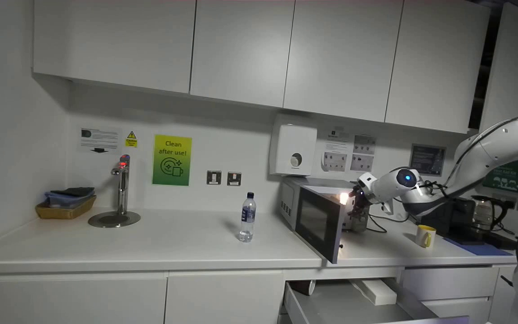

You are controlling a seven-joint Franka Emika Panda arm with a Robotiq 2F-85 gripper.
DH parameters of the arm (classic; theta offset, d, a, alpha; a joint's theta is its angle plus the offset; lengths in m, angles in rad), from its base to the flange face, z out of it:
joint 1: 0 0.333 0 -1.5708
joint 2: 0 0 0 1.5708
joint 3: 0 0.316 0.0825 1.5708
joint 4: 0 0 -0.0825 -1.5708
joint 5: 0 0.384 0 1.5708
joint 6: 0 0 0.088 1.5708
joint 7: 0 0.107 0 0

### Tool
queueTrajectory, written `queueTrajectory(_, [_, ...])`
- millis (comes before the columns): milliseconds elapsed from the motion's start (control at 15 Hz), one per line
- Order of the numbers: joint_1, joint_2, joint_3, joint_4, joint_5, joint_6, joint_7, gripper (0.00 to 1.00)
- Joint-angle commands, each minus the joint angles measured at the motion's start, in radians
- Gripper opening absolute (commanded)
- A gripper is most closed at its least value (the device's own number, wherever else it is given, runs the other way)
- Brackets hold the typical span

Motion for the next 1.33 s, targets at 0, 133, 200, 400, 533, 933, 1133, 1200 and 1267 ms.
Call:
queueTrajectory(0, [-0.005,-0.097,0.002,-0.066,0.033,-0.059,0.01,1.0])
queueTrajectory(133, [-0.004,-0.117,0.002,-0.074,0.047,-0.07,0.018,1.0])
queueTrajectory(200, [-0.004,-0.126,0.001,-0.075,0.05,-0.07,0.022,1.0])
queueTrajectory(400, [-0.001,-0.142,0.003,-0.065,0.063,-0.07,-0.001,1.0])
queueTrajectory(533, [0.002,-0.151,0.005,-0.052,0.071,-0.07,-0.02,1.0])
queueTrajectory(933, [0.016,-0.156,0.015,-0.017,0.083,-0.045,-0.046,1.0])
queueTrajectory(1133, [0.031,-0.153,0.016,0.005,0.091,-0.027,-0.049,1.0])
queueTrajectory(1200, [0.039,-0.151,0.015,0.014,0.11,-0.023,-0.041,1.0])
queueTrajectory(1267, [0.047,-0.151,0.014,0.02,0.137,-0.027,-0.043,1.0])
